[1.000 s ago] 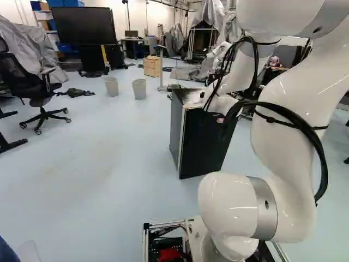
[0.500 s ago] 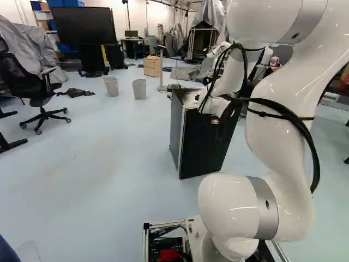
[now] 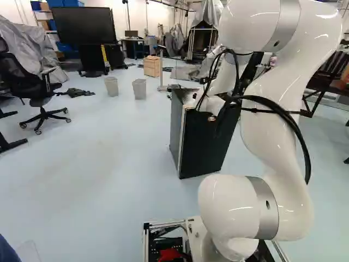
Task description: Grab a drink from the fridge
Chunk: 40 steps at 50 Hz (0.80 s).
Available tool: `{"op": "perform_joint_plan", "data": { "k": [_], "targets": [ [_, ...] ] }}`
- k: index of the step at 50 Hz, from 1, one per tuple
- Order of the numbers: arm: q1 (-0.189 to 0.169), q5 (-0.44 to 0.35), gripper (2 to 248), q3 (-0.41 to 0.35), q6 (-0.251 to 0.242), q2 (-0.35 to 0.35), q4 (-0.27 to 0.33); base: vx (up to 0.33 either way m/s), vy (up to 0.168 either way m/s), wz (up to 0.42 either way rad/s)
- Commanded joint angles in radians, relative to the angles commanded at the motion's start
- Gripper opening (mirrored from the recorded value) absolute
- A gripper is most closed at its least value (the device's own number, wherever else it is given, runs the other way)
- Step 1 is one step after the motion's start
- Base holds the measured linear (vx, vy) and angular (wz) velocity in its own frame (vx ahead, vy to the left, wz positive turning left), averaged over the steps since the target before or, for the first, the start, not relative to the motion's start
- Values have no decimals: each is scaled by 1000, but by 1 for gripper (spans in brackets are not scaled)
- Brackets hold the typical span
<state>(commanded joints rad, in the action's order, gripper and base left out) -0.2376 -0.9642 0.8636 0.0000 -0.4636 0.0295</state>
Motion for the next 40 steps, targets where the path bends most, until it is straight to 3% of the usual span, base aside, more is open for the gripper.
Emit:
{"op": "perform_joint_plan", "data": {
  "k": [16,17,22,23,27,28,32,33,40],
  "targets": [
    [1,-1,247,18,0,-14,0,0,0,0],
    [1,-1,218,18,0,-14,0,0,0,0],
    [1,-1,218,18,0,-14,0,0,0,0],
    [1,-1,180,18,0,-14,0,0,0,0],
    [1,-1,180,18,0,-14,0,0,0,0],
    [1,-1,142,18,0,-14,0,0,0,0],
    [1,-1,142,18,0,-14,0,0,0,0],
    [1,-1,105,18,0,-14,0,0,0,0],
    [1,-1,94,18,0,-14,0,0,0,0]
  ]
}}
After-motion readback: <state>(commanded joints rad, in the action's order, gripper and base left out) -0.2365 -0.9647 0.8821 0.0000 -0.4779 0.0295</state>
